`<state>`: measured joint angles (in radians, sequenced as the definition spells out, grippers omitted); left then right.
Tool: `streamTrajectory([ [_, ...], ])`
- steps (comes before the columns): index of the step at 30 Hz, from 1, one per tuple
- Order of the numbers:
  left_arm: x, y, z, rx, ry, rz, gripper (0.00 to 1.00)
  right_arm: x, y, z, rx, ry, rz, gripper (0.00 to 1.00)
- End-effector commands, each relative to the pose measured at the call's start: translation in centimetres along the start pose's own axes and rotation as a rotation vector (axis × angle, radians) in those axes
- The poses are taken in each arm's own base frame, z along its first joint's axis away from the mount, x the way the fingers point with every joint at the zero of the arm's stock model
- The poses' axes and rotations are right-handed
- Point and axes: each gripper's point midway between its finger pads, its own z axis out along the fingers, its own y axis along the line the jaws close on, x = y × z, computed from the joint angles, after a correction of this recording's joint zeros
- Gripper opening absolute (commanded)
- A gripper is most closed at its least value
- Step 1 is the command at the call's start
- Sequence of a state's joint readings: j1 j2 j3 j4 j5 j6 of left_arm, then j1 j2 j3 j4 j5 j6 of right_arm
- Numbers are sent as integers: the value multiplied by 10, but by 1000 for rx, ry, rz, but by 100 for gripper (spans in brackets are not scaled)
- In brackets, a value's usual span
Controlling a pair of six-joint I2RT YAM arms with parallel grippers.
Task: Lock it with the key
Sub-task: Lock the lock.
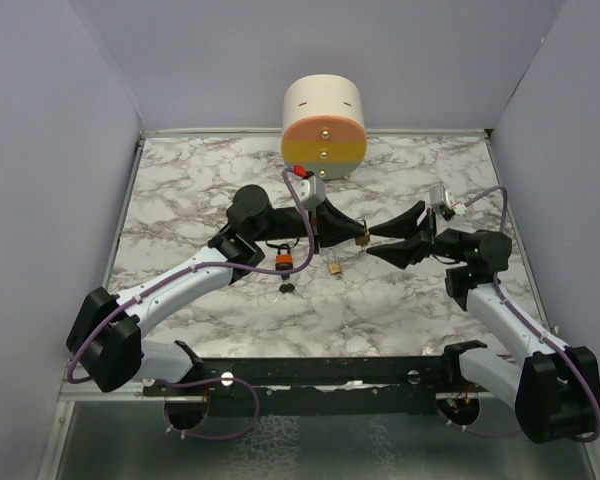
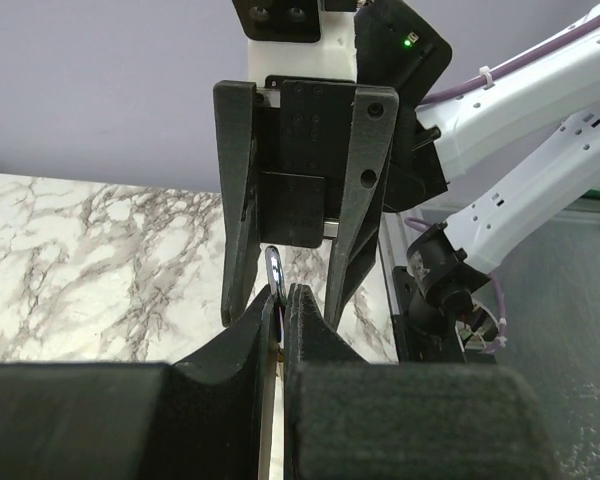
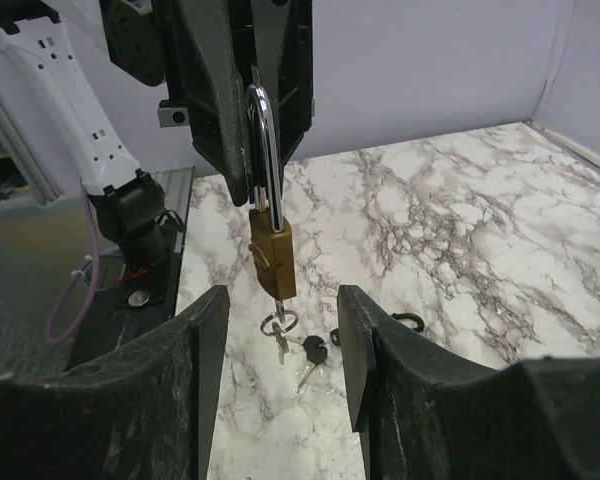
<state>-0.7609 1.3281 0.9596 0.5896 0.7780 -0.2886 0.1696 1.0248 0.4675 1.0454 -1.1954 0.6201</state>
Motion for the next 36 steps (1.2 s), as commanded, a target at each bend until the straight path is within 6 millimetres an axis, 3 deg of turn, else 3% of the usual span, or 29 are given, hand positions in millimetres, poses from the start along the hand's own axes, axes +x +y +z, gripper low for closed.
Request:
streamTrajectory([
  [1,-30,-7,3,20,-62,102,0,3,4,1,-13,-5,9,47],
  [10,-35,-8,5,16,-81,123,0,6,6,4,-23,-2,19,41],
  [19,-38,-9,5,18,-92,132,0,8,3,8,-21,-4,29,26],
  [23,-40,-9,5,13,-98,139,0,10,3,9,-23,-2,30,16],
  [26,-42,-8,5,8,-102,146,0,11,2,10,-22,-2,29,1],
  [36,-68,1,-8,-117,-216,246,0,14,-1,9,23,-4,16,1],
])
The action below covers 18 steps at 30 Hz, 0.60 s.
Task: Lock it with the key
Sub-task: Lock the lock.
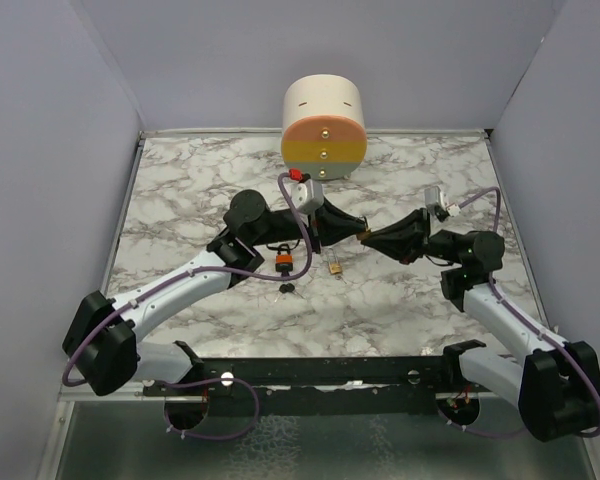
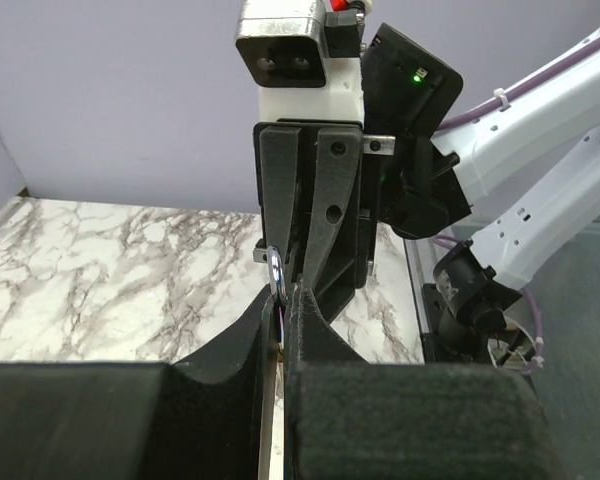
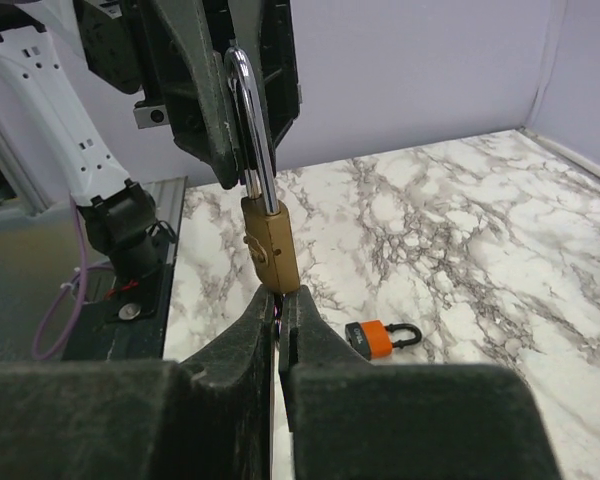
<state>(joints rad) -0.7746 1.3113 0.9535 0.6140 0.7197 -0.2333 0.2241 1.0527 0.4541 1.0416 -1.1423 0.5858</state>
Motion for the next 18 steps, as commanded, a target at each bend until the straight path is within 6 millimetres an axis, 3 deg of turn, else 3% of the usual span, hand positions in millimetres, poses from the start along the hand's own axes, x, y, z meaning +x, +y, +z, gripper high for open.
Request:
streamTrajectory([
  [1,-62,3,-9,-97,-193,180,0,6,-1,-1,29,7,-2,1],
  [12,-100,10,-22,-203,-289,327,0,21,-9,-3,83,54,27,1],
  [15,-100,13,-23,-215,-280,334,0,23,-17,-5,131,63,23,1],
  [18,-88,22,-24,-257,-239,306,0,19,-33,-11,258,60,-2,1],
])
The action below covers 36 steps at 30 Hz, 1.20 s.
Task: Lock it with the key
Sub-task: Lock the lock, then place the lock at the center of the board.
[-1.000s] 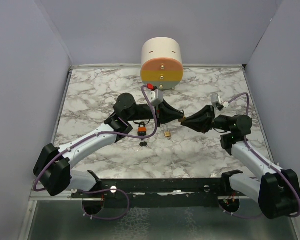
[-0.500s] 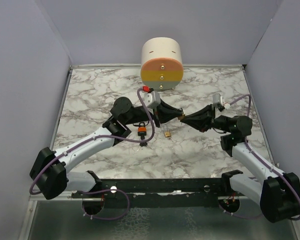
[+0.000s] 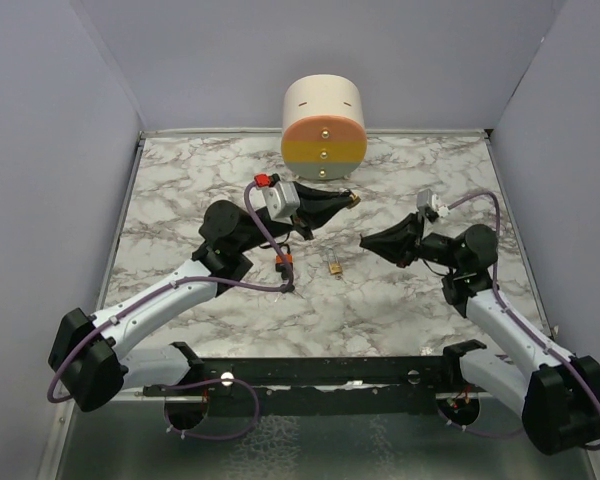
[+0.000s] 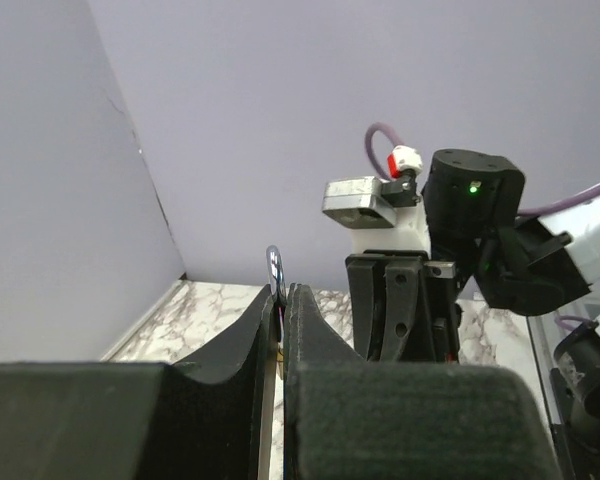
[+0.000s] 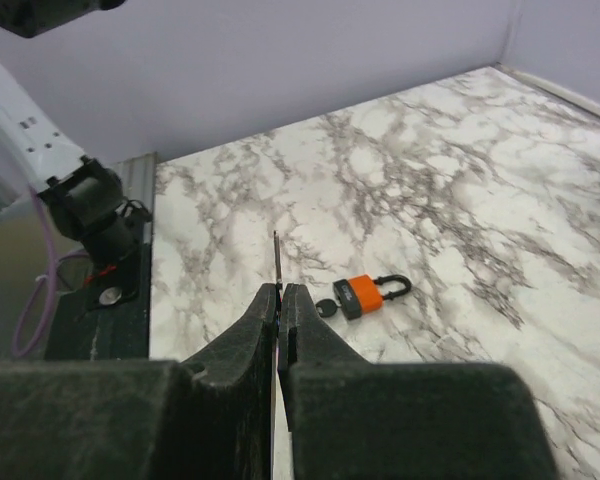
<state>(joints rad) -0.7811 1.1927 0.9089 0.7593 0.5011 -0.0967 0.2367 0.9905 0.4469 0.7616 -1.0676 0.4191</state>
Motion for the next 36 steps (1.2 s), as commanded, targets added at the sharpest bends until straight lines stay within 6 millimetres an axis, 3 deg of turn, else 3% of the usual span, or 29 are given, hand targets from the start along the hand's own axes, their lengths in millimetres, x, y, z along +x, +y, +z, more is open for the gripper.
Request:
streamTrajectory([
  [1,-9,16,0,-86,-6,37,0,-5,-30,-8,227,-7,-41,1],
  [7,60,21,-3,-142,138,-151,0,-24,-89,-54,718,-63,-75,1],
  [13,132,13,1,-123,242,-352,0,-12,-119,-87,972,-34,-15,1],
  [19,184,9,4,-118,304,-477,0,10,-128,-111,1109,29,28,1],
  [25,238,2,15,-74,331,-621,0,34,-132,-120,1158,87,90,1],
  [30,266,-2,31,-23,355,-711,0,56,-134,-125,1192,133,153,1],
  [36,303,-5,25,-69,441,-826,0,70,-136,-128,1211,162,196,1],
])
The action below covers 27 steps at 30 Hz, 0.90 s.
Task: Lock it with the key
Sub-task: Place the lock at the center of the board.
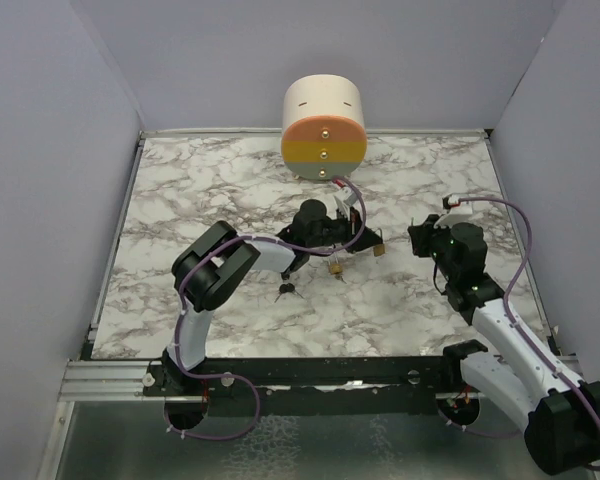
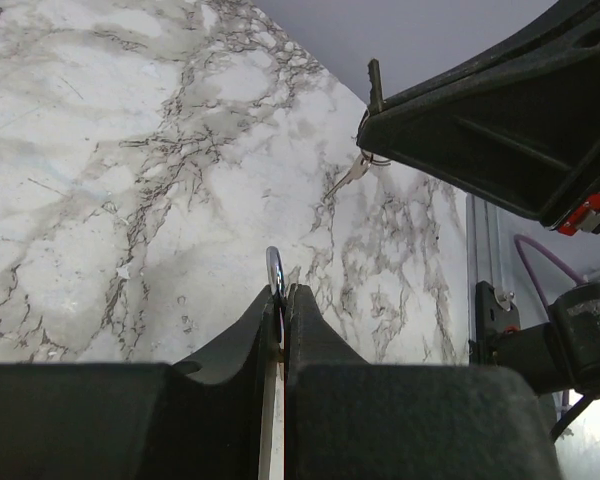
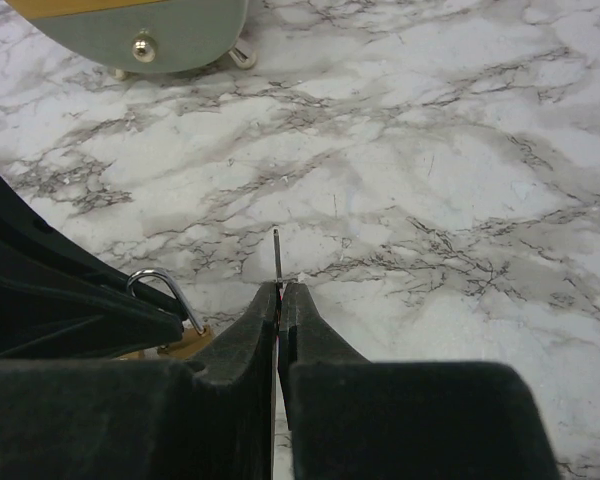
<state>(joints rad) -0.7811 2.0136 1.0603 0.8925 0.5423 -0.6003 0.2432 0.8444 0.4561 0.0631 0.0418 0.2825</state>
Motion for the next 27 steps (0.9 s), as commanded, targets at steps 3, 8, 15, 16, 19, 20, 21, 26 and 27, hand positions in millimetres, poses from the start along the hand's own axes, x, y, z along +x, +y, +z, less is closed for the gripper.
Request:
streamTrajectory([
  [3,11,1,13,30,43,-119,0,18,-6,6,40,64,30,1],
  [8,36,18,16,-45,120,-210,0,29,-7,11,44,107,44,1],
  [15,54,35,17,-156,206,-242,10,45,-8,19,52,169,62,1],
  [16,55,36,18,-167,211,-240,13,49,-8,20,52,184,64,1],
  [19,58,40,20,-190,219,-238,17,59,-7,24,50,215,73,1],
  [20,59,41,20,-197,219,-239,17,61,-8,25,52,224,76,1],
  [21,61,43,20,-206,221,-240,18,65,-8,26,53,237,78,1],
  [26,66,53,19,-252,224,-243,18,78,-11,30,71,287,86,1],
  [27,66,54,19,-259,223,-241,18,80,-10,31,67,293,86,1],
])
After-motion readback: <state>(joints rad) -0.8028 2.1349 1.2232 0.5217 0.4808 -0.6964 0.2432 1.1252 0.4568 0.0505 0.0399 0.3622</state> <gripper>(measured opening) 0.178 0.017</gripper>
